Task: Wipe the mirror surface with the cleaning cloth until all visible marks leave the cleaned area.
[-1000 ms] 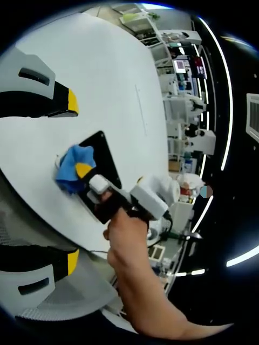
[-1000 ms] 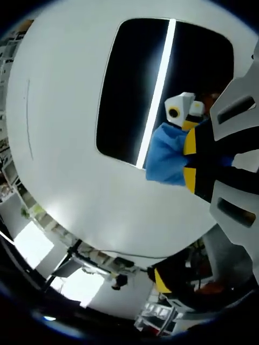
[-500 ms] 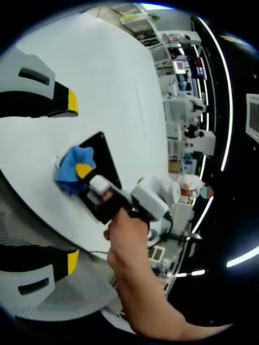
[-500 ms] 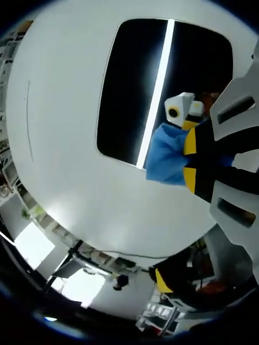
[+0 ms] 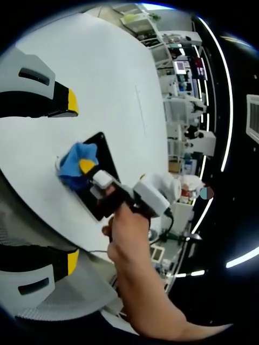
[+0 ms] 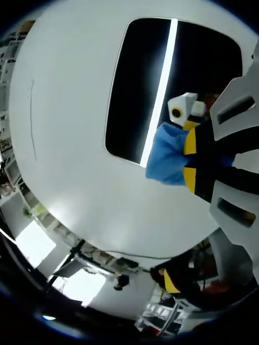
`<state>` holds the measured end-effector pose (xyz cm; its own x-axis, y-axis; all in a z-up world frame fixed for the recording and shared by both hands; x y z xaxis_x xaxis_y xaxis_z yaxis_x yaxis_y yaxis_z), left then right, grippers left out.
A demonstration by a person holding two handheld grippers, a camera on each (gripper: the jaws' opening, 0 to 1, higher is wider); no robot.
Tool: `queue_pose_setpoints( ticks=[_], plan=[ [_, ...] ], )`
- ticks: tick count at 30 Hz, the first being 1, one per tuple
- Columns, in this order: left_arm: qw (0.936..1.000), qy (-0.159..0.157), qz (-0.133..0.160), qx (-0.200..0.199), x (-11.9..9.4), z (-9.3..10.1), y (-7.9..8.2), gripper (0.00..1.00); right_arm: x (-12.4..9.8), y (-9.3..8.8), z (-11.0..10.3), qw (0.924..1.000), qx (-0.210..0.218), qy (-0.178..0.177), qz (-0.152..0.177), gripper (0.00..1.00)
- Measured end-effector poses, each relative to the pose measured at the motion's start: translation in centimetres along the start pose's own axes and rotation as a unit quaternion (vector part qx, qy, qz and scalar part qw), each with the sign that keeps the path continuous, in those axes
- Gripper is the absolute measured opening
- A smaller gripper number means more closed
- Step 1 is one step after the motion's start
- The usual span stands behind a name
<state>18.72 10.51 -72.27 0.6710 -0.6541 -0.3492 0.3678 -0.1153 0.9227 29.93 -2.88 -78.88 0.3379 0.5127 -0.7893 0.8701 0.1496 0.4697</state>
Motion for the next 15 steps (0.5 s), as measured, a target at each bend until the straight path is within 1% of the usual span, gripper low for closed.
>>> queue_pose_setpoints(
  ticks=[15],
  plan=[
    [1.0, 0.001, 0.003, -0.006, 0.0, -0.2, 0.0, 1.0, 0.8, 2.2, 0.4, 1.0, 0.002, -0.004, 0.004, 0.0]
  ],
)
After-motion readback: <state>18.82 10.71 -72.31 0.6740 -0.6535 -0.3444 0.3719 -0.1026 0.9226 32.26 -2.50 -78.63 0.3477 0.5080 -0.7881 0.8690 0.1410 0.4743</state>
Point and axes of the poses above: the point that each gripper's makers call its tool centre point, and the gripper's own axes: x roughly forward along the fingers, z roughly to its right, y roughly out of its top, the point moved 9 cm from there along -x, roughly backward along the fingers, and after that the axes turned 7 degrees about z, right-handed, at the moved point
